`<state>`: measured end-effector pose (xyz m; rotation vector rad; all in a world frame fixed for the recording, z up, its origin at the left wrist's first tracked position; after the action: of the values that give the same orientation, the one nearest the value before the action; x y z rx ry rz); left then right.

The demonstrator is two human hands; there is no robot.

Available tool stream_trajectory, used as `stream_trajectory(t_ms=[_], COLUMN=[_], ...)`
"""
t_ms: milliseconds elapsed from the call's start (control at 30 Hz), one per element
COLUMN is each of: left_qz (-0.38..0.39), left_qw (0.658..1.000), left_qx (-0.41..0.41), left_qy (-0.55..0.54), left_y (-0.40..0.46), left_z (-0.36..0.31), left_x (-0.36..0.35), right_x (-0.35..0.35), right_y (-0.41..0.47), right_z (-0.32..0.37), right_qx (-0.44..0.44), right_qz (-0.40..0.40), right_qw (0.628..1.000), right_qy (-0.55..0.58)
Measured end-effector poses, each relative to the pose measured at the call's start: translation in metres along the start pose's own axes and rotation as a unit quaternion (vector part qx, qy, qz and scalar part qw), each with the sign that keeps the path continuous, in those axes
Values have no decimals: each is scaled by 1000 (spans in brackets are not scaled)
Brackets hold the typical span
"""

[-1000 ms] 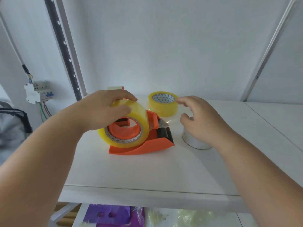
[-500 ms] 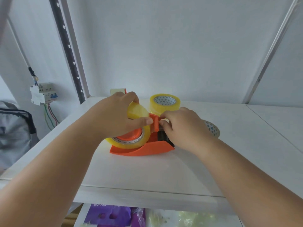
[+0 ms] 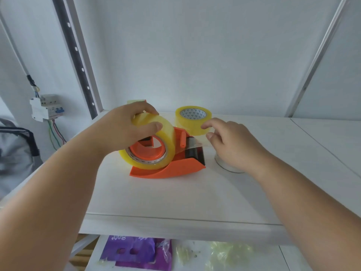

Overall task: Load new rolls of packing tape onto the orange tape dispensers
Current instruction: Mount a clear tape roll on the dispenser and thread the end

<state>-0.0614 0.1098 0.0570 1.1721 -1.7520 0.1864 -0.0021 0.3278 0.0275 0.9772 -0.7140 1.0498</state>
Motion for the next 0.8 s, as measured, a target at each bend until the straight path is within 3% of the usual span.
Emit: stream_trajectory(t_ms=[167,400,533,600,800], left_qz=[-16,-16,14,7,24], left_qw=[997,993,995,996,993], left_qx=[-3,-12,-16,-33,-112], left_qy=[-72,-114,-95,-86,8], left_y=[-4,-6,-1,1,18], left_z=[15,10,0,-11,-54], left_x=[4,5,5,6,-2], right_x=[27,32,51,58,33], right_y=[-8,-4,1,1,1], right_z=[-9,-22,-29,-23,23], right_qx=[20,-3,-31,-31,-24], right_qz=[-70,-60,-92,-104,-33], right_qw=[997,998,993,993,999], right_qy=[-15,-2,-63,-42,20])
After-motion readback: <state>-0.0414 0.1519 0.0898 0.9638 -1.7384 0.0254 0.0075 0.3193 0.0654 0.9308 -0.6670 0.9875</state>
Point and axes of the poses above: each hand's wrist, its own y-axis towards the middle knuckle, its own x-axis out of the back of the hand, z = x × y, the point moved 7 cm from there along y, towards the middle knuckle, and after that the axes turned 12 degrees about -x, right-handed, at the moved point
